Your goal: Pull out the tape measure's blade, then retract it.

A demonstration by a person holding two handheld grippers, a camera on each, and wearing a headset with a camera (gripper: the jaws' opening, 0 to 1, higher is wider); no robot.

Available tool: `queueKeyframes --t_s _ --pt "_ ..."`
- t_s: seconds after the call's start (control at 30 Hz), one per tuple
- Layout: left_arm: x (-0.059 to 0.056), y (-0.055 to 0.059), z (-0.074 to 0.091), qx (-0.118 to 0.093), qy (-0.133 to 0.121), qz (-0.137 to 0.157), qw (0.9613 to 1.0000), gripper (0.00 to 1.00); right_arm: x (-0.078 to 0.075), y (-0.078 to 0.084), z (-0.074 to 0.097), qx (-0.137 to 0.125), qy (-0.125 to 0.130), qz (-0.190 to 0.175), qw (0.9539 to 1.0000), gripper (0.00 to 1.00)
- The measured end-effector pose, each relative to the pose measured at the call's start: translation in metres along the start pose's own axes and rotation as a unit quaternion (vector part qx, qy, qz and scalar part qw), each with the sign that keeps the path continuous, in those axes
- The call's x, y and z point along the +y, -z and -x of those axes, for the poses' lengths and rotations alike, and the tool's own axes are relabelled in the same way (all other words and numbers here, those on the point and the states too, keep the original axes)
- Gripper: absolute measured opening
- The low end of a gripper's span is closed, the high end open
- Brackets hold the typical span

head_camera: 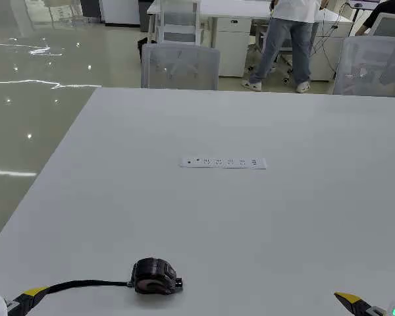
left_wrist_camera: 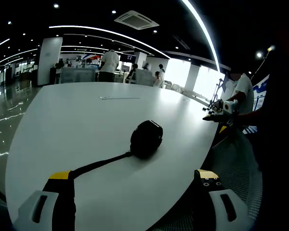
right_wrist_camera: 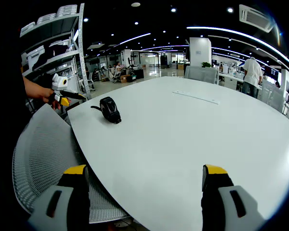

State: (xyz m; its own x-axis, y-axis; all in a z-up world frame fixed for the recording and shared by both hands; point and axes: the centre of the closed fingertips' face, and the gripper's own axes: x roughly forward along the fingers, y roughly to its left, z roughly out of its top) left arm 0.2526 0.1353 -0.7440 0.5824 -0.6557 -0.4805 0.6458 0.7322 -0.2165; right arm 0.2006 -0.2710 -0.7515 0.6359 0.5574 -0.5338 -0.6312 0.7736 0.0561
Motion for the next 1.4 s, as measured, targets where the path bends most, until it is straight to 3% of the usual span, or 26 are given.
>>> queueKeyframes --t_s 0.67,1.17,1.4 --pt "0.001 0.005 0.0 0.008 -0.002 -0.001 1.0 1.0 0.0 0.007 0.001 0.008 -0.007 -0.005 0.9999 1.0" --pt "-0.002 0.019 -0.004 0.041 0.009 -0.005 0.9991 1.0 -0.001 0.014 0.003 0.017 -0.012 -0.002 0.9998 0.99" --pt "0.001 0.018 -0.004 0.045 0.009 -0.005 0.9989 1.0 -0.005 0.013 0.005 0.019 -0.012 -0.008 0.9997 0.98"
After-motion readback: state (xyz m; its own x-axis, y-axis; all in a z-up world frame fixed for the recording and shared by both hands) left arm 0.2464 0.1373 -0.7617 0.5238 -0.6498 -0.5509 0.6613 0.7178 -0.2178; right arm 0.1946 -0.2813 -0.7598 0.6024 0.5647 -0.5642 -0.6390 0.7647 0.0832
